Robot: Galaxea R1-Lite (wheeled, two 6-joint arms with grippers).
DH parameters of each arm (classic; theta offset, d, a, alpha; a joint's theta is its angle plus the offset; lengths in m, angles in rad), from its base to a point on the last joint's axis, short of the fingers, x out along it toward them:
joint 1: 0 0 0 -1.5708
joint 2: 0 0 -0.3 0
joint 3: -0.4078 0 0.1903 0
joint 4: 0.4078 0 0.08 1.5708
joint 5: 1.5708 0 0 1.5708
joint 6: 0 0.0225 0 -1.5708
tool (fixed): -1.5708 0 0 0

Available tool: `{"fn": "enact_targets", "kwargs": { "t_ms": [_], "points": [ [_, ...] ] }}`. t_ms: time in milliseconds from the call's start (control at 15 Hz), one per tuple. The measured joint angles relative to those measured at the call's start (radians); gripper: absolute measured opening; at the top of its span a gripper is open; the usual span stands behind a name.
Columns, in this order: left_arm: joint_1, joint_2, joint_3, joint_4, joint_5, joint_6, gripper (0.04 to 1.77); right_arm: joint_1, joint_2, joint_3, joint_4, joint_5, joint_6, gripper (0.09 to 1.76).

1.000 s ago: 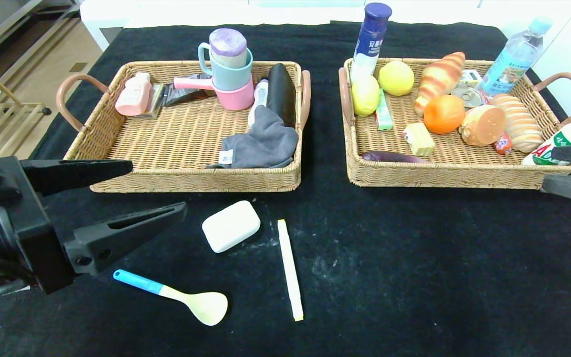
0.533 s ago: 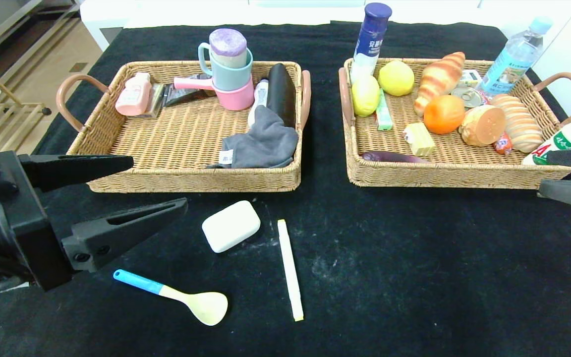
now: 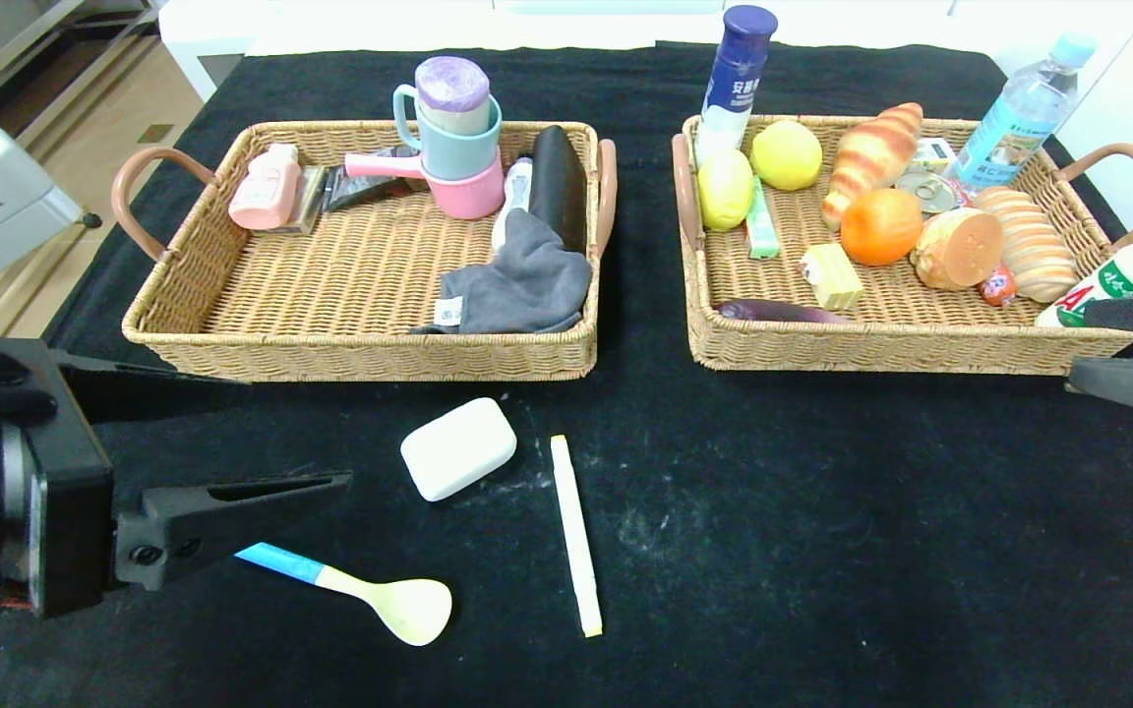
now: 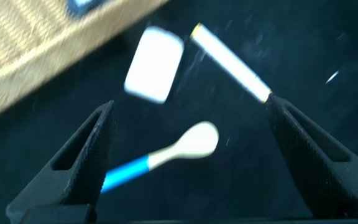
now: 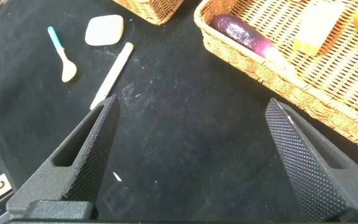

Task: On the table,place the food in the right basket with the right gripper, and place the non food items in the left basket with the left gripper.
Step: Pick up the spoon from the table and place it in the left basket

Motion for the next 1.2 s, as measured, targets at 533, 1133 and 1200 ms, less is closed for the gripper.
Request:
{"fn": "enact_targets", "kwargs": {
  "t_ms": [533,1133,1200],
  "points": [
    [-0.019,0.088,-0.127,0.215,0.14,0.217,1.72,0.0,-0.007,0.003,0.0,0.001,0.0,1.71],
    [0.011,0.148,-0.108,0.345,0.147,0.615,1.72,0.0,-0.014,0.008,0.0,0.001,0.0,1.71],
    [0.018,0.158,-0.108,0.351,0.149,0.654,1.72,0.0,-0.014,0.008,0.0,0.001,-0.001,1.71]
  ]
}}
